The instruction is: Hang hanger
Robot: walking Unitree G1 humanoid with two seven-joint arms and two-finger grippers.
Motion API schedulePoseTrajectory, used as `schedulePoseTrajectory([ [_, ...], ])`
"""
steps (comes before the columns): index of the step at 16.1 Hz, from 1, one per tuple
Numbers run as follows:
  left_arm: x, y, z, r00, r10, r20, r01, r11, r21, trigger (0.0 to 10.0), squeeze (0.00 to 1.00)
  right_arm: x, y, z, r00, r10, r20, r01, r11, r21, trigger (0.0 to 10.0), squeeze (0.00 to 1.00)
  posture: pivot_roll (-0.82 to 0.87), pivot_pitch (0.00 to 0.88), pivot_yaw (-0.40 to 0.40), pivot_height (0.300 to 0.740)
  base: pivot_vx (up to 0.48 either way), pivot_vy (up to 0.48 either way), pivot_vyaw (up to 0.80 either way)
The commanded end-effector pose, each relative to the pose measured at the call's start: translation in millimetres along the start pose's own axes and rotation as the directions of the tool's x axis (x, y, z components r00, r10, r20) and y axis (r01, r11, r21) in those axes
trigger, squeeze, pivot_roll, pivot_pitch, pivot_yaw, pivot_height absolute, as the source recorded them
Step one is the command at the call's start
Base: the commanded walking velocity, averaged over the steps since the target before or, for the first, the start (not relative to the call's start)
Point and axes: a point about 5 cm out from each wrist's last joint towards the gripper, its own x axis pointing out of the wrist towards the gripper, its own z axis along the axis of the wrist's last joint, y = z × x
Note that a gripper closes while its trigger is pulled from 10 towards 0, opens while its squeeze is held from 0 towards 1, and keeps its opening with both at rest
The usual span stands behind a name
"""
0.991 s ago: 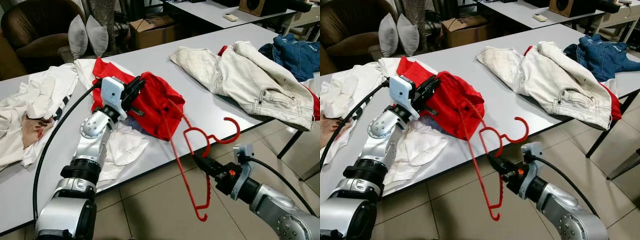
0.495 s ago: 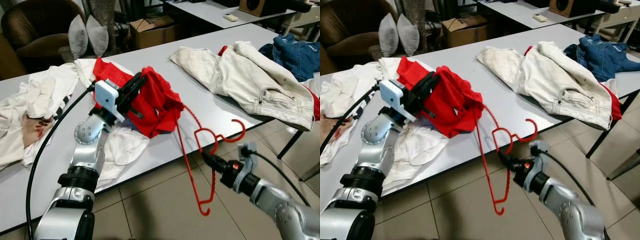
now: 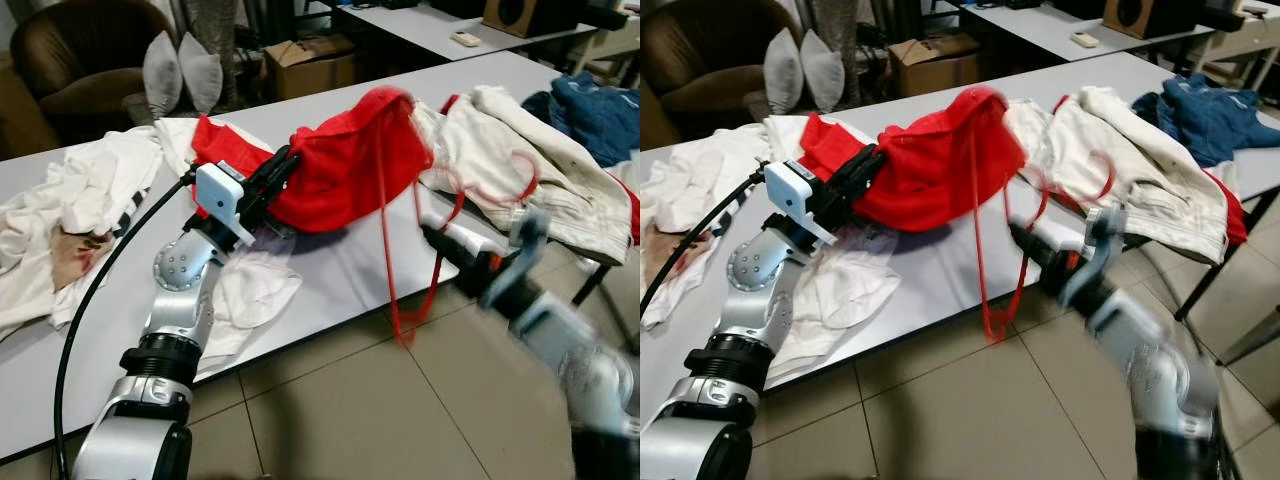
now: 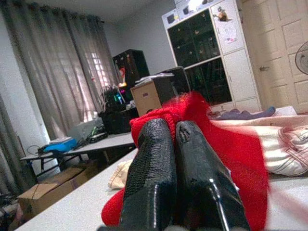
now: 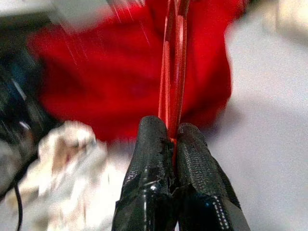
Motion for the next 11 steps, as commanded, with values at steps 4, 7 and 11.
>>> schedulePoseTrajectory([
  [4,4.1,-8.4,-0.8,1.0,-0.02,-0.003,0.02,1.0,-0.008,0.0,0.0,0.9,-1.9,-27.4,0.994,-0.024,-0.108,0.034,0.996,0.087,10.0,0.0,-0.29,0.0,0.087,0.74,0.0,0.0,0.0],
  [7,11.1,-13.3,-0.3,1.0,-0.026,-0.002,0.026,1.0,-0.014,0.0,0.0,2.7,-3.4,-37.1,0.992,-0.028,-0.119,0.044,0.99,0.135,10.0,0.0,-0.28,0.0,0.096,0.74,0.0,0.0,0.0],
  [11,19.7,-11.9,6.6,0.999,-0.03,0.03,0.031,0.999,-0.016,0.0,0.0,10.0,-5.2,-46.0,0.996,0.018,-0.085,0.004,0.967,0.254,10.0,0.0,-0.26,0.0,0.107,0.74,0.0,0.0,0.0],
])
